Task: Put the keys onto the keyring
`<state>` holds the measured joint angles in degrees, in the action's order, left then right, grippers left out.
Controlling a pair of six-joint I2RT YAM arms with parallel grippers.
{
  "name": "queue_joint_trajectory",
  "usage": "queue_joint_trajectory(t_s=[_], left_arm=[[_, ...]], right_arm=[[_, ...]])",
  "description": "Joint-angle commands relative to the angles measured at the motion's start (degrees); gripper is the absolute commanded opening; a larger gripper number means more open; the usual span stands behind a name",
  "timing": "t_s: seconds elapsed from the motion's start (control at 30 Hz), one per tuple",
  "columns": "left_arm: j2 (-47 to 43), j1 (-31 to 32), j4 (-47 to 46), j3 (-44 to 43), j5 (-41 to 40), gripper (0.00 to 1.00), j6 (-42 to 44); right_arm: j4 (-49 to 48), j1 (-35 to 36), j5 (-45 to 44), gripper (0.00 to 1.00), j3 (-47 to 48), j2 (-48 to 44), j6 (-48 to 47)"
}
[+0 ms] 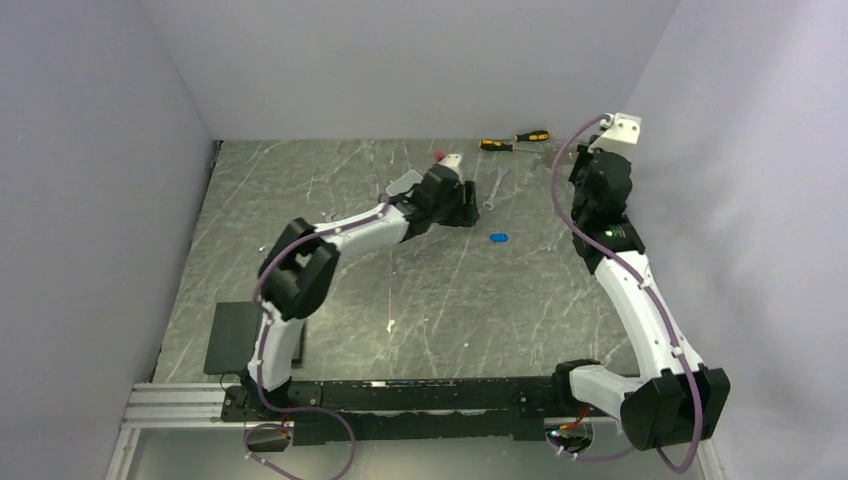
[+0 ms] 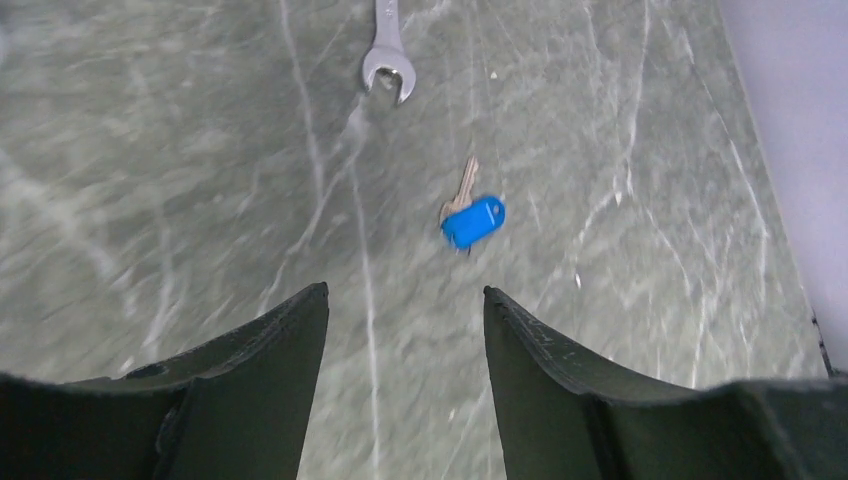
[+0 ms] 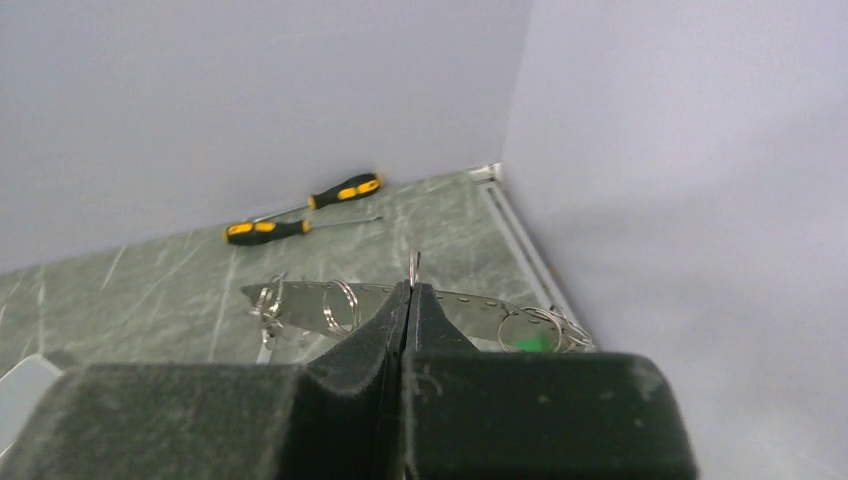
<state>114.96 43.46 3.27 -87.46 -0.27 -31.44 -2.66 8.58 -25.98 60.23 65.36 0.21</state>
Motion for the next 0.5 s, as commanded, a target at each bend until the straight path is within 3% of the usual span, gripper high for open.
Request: queue_joint_trajectory(t_s=[0.0,0.27,0.47], left_arm=[[9.0,2.4,3.1,-10.8,-5.5,0.63,-7.6],[21.2,4.8,7.5,-23.8,-9.1,0.58,-13.6],[23.6,6.6,10.1,-26.3,-13.6,0.54,-18.6]], right_arm=[[-1.9,-2.5,-3.9,0.0,-0.6,-5.4,-1.8],[1.0,-2.6,-2.3,0.0,-2.9,-11.7,2.3],[0.9,-2.0,-2.6,0.0,-5.3,-13.9,2.6]])
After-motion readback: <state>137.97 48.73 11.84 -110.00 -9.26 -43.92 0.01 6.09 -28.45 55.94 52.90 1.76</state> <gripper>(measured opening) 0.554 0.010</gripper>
